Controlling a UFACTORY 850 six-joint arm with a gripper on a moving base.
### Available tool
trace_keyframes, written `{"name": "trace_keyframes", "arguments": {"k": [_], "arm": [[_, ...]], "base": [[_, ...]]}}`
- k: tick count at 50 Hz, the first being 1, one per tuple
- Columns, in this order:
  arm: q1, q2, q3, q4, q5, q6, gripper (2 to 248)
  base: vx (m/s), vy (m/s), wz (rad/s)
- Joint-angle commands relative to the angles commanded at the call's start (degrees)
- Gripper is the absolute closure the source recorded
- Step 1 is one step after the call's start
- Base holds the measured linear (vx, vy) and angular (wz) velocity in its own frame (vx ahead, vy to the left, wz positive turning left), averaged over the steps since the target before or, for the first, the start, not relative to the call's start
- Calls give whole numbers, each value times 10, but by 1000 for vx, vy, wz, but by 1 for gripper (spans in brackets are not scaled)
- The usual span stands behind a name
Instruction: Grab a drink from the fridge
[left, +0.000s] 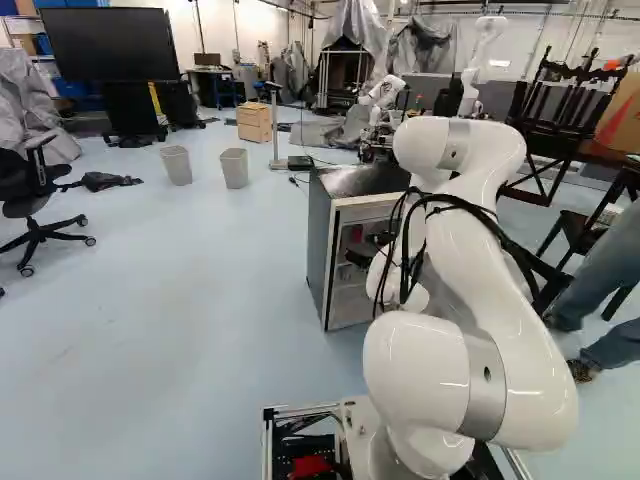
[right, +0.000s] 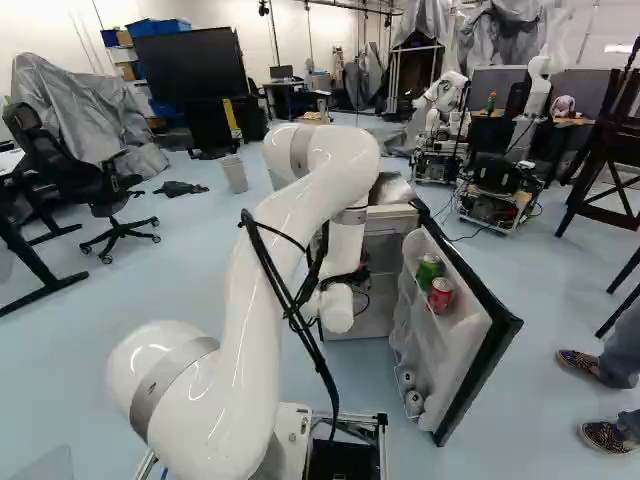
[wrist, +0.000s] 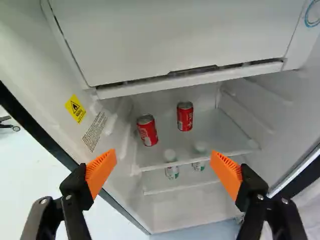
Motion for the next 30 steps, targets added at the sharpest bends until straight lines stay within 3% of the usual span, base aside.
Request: {"name": "trace_keyframes", "arguments": {"k": [11,30], "arm": [[-8,-8,-16,-24,9,0,3],[-21,-23,-47,-29,7,0,3]], "base": [[0,0,0],[0,0,0]]}}
